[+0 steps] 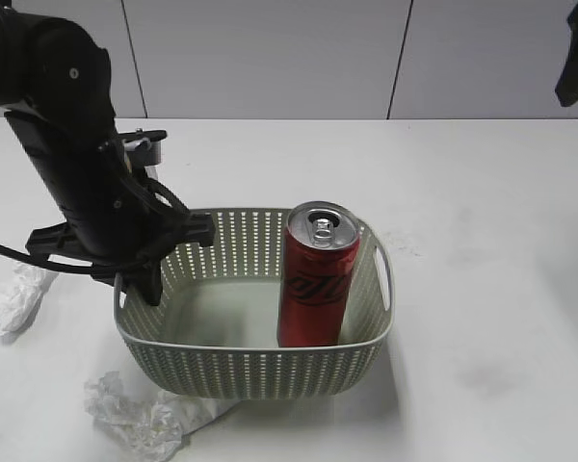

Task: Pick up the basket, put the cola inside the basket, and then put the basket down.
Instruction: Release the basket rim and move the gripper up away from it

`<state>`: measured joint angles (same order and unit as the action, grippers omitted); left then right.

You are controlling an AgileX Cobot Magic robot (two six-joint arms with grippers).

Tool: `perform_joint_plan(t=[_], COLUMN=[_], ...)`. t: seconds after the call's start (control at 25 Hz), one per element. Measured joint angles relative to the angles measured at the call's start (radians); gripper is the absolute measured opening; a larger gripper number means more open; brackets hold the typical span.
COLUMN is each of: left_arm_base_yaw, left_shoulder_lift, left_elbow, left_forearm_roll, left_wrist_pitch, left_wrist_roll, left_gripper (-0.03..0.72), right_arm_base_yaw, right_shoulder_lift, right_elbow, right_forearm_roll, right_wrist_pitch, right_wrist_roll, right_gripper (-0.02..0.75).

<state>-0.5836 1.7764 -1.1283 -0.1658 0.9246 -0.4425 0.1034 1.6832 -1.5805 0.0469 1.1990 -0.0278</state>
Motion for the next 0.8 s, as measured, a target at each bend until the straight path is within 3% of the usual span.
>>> perform_joint_plan(t=[0.24, 0.8], left_arm_base_yaw=[0.000, 0.000], left_shoulder_lift=[0.000, 0.000], left_elbow=[0.000, 0.000], left_forearm_roll=[0.000, -0.008], left_wrist_pitch=[0.000, -0.004], left_wrist_roll=[0.000, 0.000], left_gripper=[-0.004, -0.004], right_arm_base_yaw=[-0.002, -0.002], right_shoulder_lift=[-0.251, -0.884], right_elbow=[0.249, 0.893], right_forearm_roll=[-0.001, 0.002], right_wrist_pitch=[-0.011, -0.209], right_wrist_roll=[-0.007, -0.014], right_gripper=[0.596, 0.594])
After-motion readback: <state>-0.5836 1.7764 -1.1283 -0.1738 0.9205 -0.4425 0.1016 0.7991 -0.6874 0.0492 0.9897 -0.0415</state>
